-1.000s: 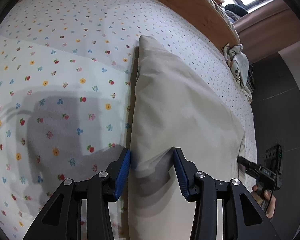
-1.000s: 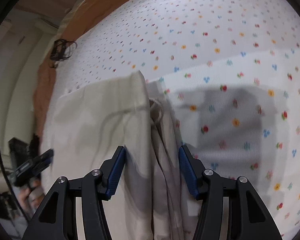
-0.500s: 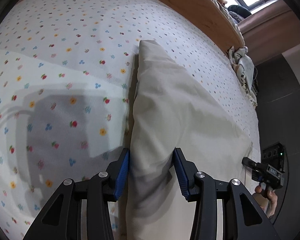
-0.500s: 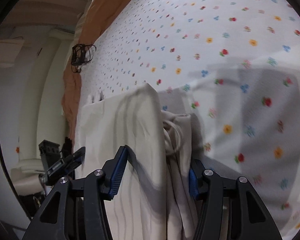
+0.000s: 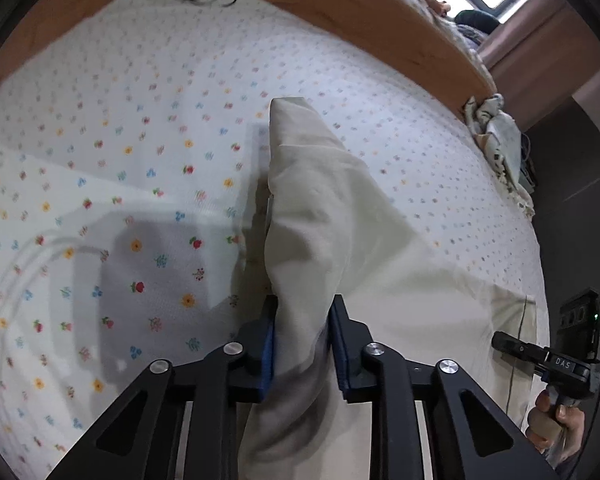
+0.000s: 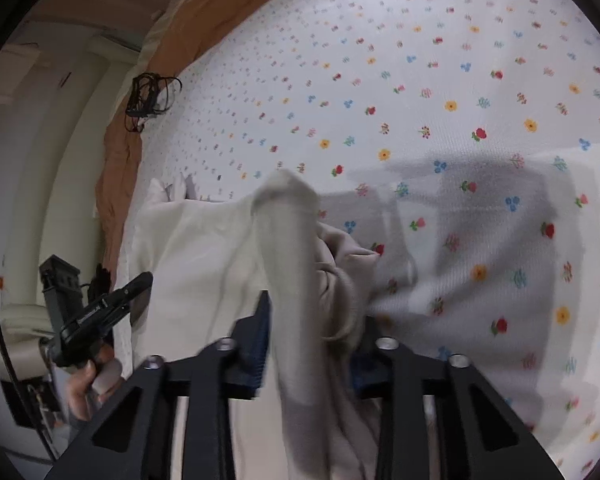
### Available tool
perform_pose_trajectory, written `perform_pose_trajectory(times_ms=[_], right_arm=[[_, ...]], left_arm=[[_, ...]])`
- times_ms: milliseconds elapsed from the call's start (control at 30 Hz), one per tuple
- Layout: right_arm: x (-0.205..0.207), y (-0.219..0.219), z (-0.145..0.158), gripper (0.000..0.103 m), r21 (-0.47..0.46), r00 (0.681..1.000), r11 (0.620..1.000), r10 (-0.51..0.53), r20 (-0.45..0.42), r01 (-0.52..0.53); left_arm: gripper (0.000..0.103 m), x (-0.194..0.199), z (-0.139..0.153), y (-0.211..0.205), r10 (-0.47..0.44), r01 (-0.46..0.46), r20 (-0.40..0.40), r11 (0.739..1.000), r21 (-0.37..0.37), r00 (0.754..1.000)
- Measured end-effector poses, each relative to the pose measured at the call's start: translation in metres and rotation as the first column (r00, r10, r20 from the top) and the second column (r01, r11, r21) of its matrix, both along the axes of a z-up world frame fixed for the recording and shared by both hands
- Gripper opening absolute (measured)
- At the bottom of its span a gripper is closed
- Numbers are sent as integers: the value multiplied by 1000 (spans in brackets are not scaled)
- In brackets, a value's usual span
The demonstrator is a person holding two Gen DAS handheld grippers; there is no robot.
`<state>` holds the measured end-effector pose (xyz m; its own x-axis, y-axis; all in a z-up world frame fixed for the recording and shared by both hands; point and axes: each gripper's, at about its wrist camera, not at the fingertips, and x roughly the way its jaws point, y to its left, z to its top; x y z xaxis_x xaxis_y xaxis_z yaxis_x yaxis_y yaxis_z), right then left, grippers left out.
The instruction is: Fold large clothes
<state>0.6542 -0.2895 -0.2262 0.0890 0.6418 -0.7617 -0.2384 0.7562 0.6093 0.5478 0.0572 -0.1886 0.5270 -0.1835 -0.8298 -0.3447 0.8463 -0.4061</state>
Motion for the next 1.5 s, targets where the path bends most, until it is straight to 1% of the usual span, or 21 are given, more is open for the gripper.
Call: perform_pose_trajectory(times_ms=[33,133,300,433,600,767,867,1033,1200,1267,1400,1500], right_arm=[[-4,-2,4,23,-1,1000,1000,-6,12,6],[-16,2,19,19,-21,998,1000,-18,62,19],[-41,4,54,18,-37,987,998,-41,153,47],[-71,10,89,17,-34,970,998,-48,239,57],[-115,4,124,17,-29,943,997,-63,326,76],[-156,-10,153,17,14,913,993,-110,392,114],[-178,-12,166,17,36,894,991,-134,427,131],[-214,-17,186,17,53,862,989,-148,485,140],[-251,-28,200,16,70,845,985,-174,505,160],[-264,-32,207,16,68,840,985,-172,514,159],[-278,-40,216,16,75,830,986,-165,532,148],[-286,-54,222,16,98,819,983,-184,543,156]], left_arm=[[23,-2,5,-1,-4,4,11,1000,3,1000],[21,-9,24,-3,-12,12,48,1000,12,999],[20,-32,59,-13,-30,24,128,999,46,991],[20,-53,83,-17,-39,31,182,998,49,983],[19,-83,116,-28,-76,62,259,996,63,963],[19,-117,146,-35,-106,82,328,993,85,939],[19,-136,159,-39,-120,89,363,991,99,924],[18,-171,178,-44,-125,98,414,991,87,902],[17,-206,196,-57,-142,114,453,989,89,880],[17,-216,202,-62,-141,113,462,990,88,876],[16,-222,208,-70,-130,108,457,991,73,880],[16,-222,217,-85,-153,122,462,988,97,873]])
